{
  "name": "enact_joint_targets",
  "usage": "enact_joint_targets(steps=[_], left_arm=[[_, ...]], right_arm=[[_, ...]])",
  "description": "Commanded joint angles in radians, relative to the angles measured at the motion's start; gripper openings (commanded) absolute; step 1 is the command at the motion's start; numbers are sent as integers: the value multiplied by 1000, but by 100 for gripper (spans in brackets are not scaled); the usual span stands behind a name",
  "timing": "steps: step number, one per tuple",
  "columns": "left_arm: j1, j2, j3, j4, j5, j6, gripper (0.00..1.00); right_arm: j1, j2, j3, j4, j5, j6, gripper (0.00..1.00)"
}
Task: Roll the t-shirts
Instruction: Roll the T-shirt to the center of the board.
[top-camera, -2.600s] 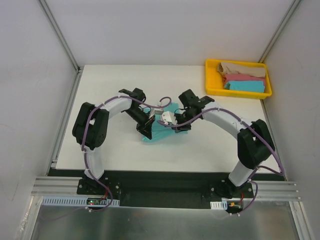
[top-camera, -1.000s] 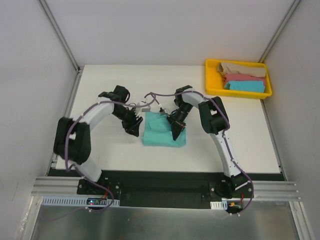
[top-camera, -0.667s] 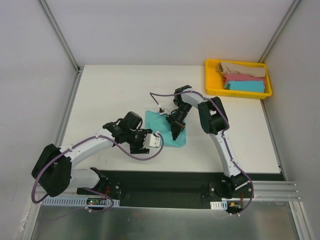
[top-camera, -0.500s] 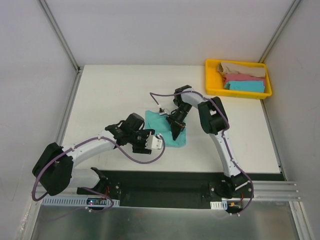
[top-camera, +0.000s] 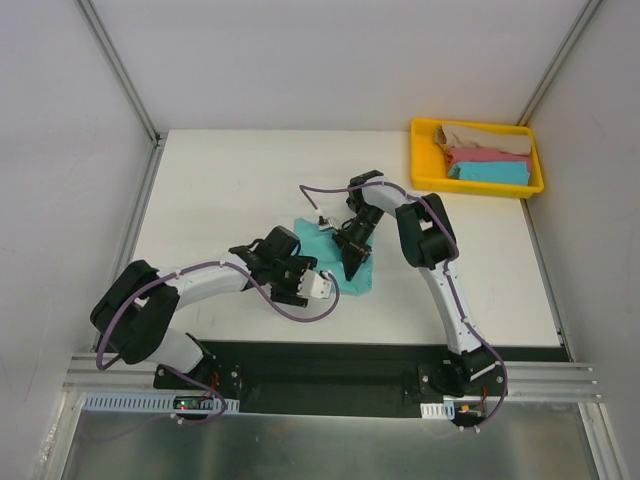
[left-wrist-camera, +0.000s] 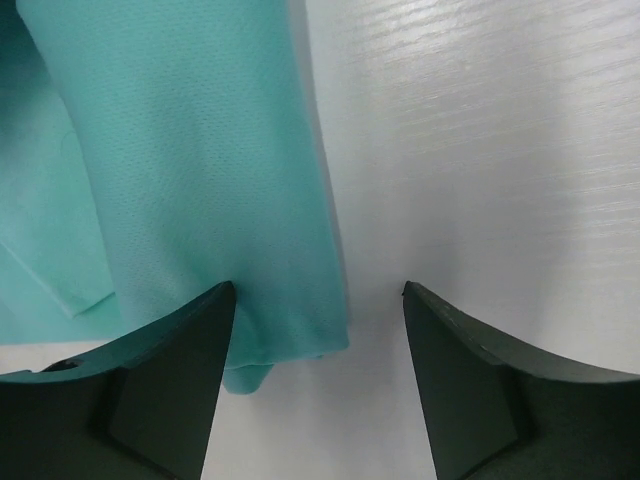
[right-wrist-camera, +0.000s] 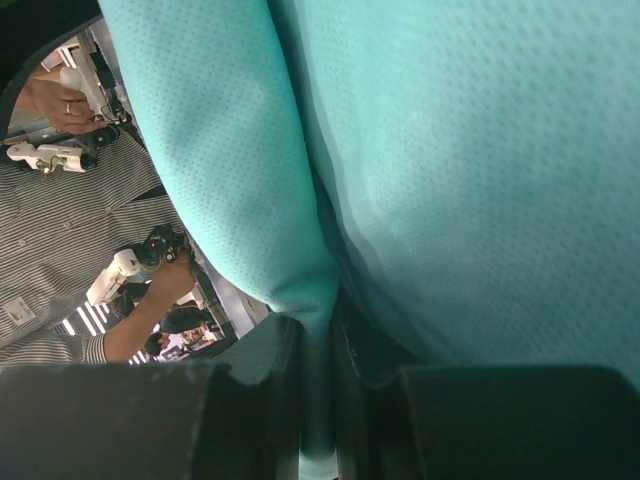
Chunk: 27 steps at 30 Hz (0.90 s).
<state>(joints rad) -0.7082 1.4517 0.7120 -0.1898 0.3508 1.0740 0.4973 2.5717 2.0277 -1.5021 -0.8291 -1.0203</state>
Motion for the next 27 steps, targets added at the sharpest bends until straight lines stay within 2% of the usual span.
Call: enact_joint_targets(steps=[1,5,6,9,12,13,16,18,19,21,22,23,24,25,26,27], left_arm=[[-7,58,4,-4,-96,93,66],[-7,90,0,-11,-108,103,48],[-5,105,1,-14,-102,107,34],[-4,137,41,-83,-70,86,15],[9,150,104,-184,17,57,9],[19,154,144,-209,43,35,5],[26,182,222,-316,106,24,0],[33,209,259,-382,140,18,0],[36,222,298,-414,158,21,0],[49,266,349,-492,204,18,0],[61,282,403,-513,226,-6,0],[82,300,431,-536,264,-19,0],[96,329,455,-575,287,-35,0],[110,341,504,-595,315,-39,0],[119,354,527,-615,354,-46,0],[143,383,550,-635,376,-52,0]], right_arm=[[-3,65,3,-156,191,-52,13],[-3,68,8,-156,194,-46,16],[-3,68,8,-156,196,-44,18],[-6,59,5,-153,190,-52,30],[-52,-19,2,-150,163,-95,40],[-96,-84,17,-149,163,-109,47],[-220,-209,49,-136,104,-239,56],[-311,-300,74,-104,110,-236,57],[-340,-329,74,-68,101,-232,66],[-417,-448,13,0,53,-198,71],[-431,-503,-27,90,56,-161,96],[-436,-562,-70,147,71,-146,96],[-433,-747,-234,234,125,-118,96],[-422,-872,-361,561,184,41,96],[-411,-1003,-503,765,246,93,96],[-386,-1261,-676,945,257,95,96]])
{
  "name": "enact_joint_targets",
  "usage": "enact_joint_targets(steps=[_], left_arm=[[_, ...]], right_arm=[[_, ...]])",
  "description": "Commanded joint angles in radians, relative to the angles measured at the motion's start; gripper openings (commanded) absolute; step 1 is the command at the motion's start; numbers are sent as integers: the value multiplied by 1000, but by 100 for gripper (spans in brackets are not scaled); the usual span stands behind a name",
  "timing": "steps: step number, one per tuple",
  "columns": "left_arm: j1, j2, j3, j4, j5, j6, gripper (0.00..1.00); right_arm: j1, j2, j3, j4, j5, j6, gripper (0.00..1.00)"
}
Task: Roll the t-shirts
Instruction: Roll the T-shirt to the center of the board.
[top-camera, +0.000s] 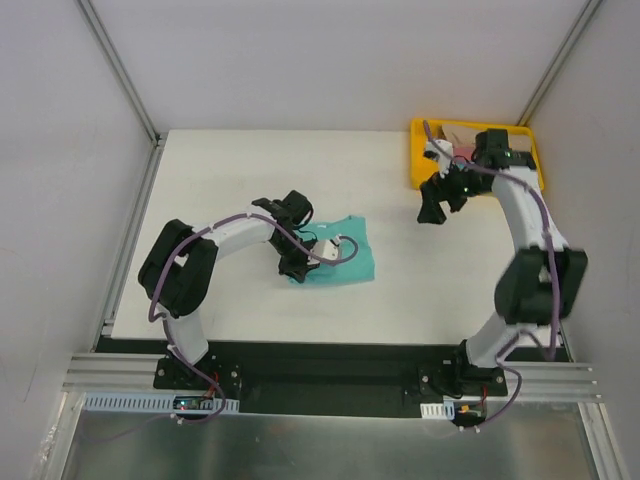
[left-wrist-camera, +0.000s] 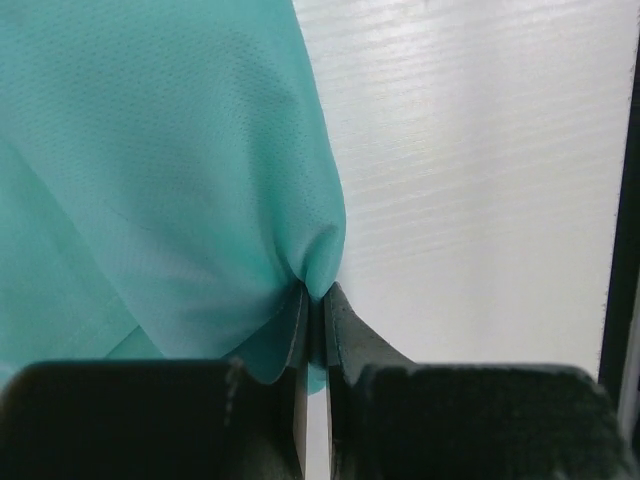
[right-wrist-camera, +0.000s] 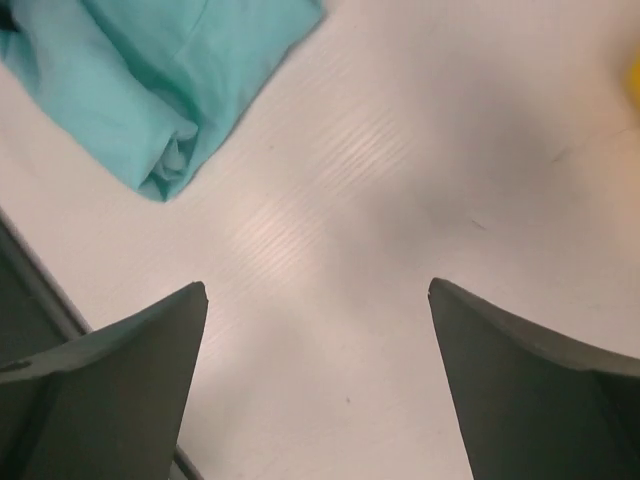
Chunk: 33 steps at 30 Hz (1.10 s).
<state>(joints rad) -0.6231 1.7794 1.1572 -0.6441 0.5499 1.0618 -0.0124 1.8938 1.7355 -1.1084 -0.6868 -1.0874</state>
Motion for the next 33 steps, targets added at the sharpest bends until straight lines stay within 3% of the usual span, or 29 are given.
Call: enact_joint_targets(steps=[1,3,4,6,7,8,9,11,14,24,33], left_arm=[[66,70,158,-231,197,-42,0],[89,116,203,-273,244,-43,0],[95,126,232,-288,257,-46,0],[102,146,248,-311,286,-52,0],[103,152,256,-319,291,-54,0],[105,156,256,-331,295,-54,0],[106,163,259,-335,309,-59,0],[111,172,257,-339,317,-62,0],[115,178,256,-339,321,-65,0],[141,201,259,-362,363,-74,0],[164,233,283,-393,389,-69,0]], right_arm=[[135,-675,-645,854,90,150,96],[166,-792,-824,1065,73,379,96],[170,-788,-814,1030,29,449,96],[263,-707,-690,765,-98,306,96],[325,-603,-594,460,-45,188,96],[374,-589,-546,415,14,138,96],[423,-604,-586,423,54,48,96],[456,-709,-785,631,101,-6,96],[525,-711,-882,726,152,-188,96],[589,-579,-915,887,107,-279,96],[611,-440,-875,871,46,-367,99]])
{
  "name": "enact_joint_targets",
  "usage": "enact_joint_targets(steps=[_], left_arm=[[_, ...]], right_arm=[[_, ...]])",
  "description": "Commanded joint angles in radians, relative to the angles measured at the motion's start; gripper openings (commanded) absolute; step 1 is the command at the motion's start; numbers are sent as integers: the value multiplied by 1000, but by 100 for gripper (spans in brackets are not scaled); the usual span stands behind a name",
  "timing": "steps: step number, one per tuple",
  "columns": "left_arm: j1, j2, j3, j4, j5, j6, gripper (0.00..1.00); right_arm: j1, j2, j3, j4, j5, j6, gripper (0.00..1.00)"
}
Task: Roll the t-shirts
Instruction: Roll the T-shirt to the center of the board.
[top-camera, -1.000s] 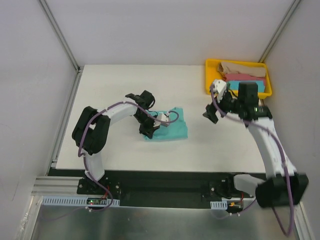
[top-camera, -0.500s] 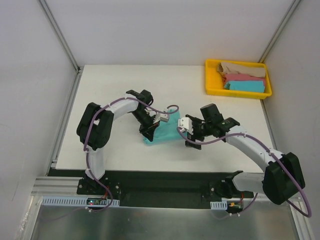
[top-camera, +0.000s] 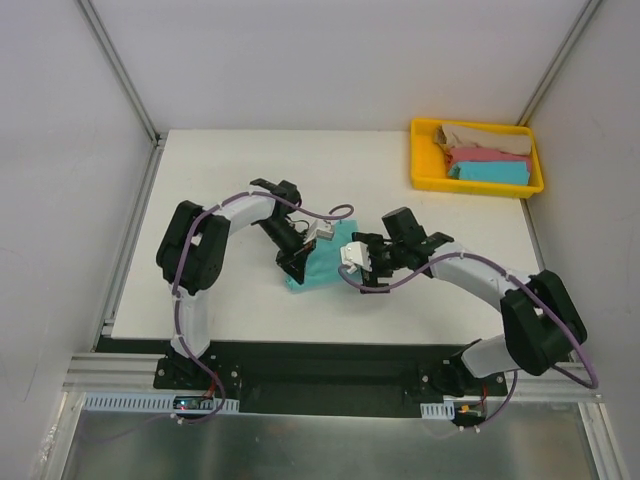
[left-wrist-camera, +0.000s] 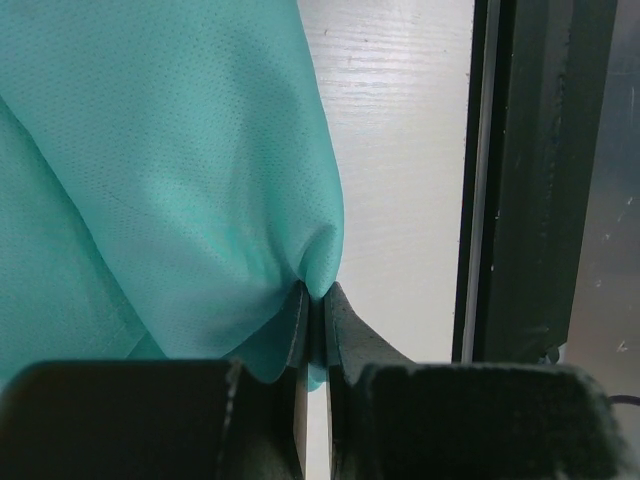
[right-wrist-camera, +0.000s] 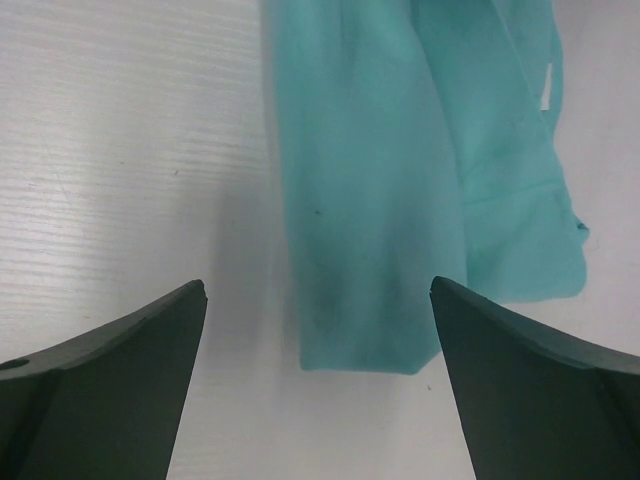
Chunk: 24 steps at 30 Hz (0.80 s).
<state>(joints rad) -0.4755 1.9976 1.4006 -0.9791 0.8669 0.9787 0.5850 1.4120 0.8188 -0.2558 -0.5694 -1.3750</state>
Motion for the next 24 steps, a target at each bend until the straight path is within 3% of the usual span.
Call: enact_joint_targets(steps=[1,5,10,13,14,15,17,20,24], left_arm=[[21,17,44,-62,73,12,0],[37,33,61,-84,92,29,0],[51,41,61,-105,98,49,0],[57,46,60,-116,101,61,0],[60,47,58,-119,103,66,0],[66,47,55,-121,104,67,0],[74,44,51,-127,107,69,0],[83,41,37,-159,124,63,0],[87,35,49,-232,151,23,0]], right_arm=[[15,53,45,16,-72,-87,99],[35,119,55,36,-26,-105,94],[49,176,49,136,71,-76,82],[61,220,88,136,126,-73,68],[67,231,100,119,149,-82,58],[68,252,132,72,154,-91,51],[68,274,172,6,160,-104,27],[47,312,301,-239,81,-134,16],[27,353,468,-743,-24,-223,14]])
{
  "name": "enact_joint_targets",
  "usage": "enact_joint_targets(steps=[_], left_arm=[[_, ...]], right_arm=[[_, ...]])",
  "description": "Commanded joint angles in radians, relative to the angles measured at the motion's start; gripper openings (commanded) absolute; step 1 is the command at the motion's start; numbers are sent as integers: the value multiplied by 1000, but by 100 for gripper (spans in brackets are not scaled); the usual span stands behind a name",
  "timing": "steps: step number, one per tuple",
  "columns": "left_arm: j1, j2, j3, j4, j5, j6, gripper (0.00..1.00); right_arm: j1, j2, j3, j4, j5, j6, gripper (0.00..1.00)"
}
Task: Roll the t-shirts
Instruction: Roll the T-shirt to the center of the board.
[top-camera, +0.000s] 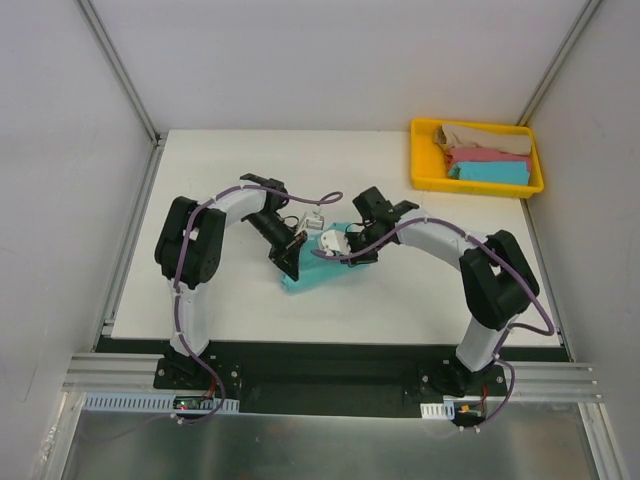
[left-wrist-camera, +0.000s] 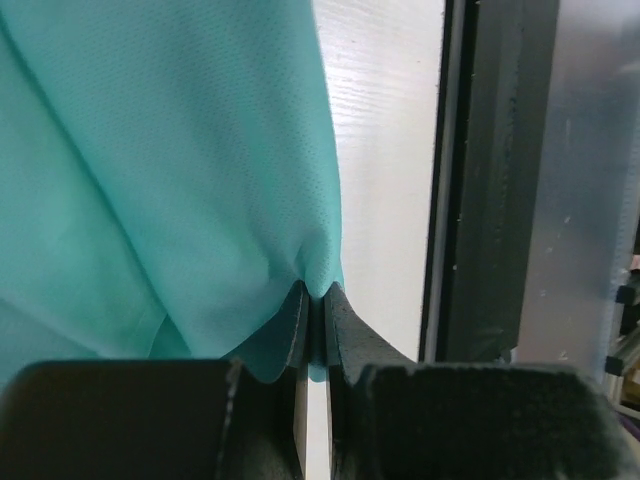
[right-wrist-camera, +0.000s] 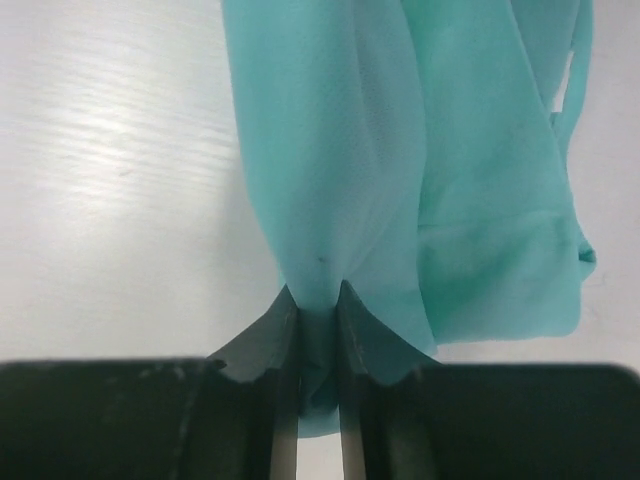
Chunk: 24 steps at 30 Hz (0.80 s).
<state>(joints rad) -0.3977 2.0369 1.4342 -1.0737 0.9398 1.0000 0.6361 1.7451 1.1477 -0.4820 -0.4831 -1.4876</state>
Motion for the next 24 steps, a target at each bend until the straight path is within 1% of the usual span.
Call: enact_joint_targets(steps=[1,2,3,5,6,13,19,24], left_arm=[[13,-7,20,-144,80,-14,0],[14,-14,17,-161,83,-33,0],[14,-17,15,-170,88,-35,0],[14,-1,20,-204,90,-26,0],[14,8,20,-231,93,-21,0],[16,86,26,-253,96,-31,0],[16,147,43,-270,80,-21,0],[16,200,43,-278,94,-27,0]], right_arm=[[-21,36,176,-602,-120,-132,14],[-23,60,220,-741,-135,-141,14],[-24,76,239,-801,-137,-184,14],[-26,102,244,-886,-135,-191,13],[-24,112,241,-901,-134,-194,13],[-52,257,302,-965,-184,-122,11],[-79,356,333,-1004,-199,-128,10],[-118,458,383,-1089,-230,-126,10]])
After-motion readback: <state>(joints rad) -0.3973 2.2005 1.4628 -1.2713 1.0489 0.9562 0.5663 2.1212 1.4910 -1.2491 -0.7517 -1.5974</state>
